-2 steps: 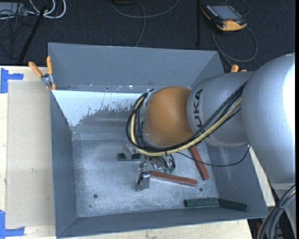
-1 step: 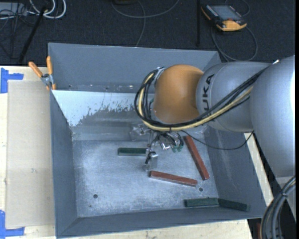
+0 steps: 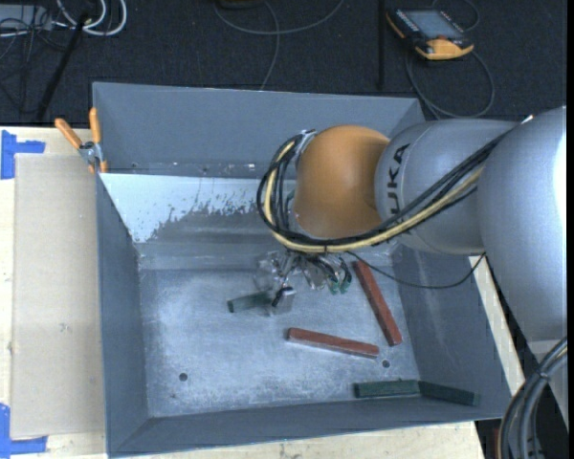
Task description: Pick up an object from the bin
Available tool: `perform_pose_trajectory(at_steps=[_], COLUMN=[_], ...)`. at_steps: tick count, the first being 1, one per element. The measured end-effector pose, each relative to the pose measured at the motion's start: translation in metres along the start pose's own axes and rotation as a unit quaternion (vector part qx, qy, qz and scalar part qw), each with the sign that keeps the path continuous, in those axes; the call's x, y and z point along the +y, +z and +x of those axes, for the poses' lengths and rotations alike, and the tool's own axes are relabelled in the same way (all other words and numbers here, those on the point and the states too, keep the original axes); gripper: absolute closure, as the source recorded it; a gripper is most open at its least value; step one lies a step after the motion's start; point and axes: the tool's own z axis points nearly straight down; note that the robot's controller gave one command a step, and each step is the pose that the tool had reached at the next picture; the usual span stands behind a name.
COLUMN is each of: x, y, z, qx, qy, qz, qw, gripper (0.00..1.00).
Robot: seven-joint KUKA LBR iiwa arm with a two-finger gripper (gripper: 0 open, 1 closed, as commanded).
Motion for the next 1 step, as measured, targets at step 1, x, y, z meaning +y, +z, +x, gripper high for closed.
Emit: perform_pose_trajectory(at_steps=[1], x=[-0.0092], y=[-0.1425], z=[0.0105], qx=[-0.0044], qy=[-0.018], qz=[0.002], qw=[0.9998], gripper=[1.00])
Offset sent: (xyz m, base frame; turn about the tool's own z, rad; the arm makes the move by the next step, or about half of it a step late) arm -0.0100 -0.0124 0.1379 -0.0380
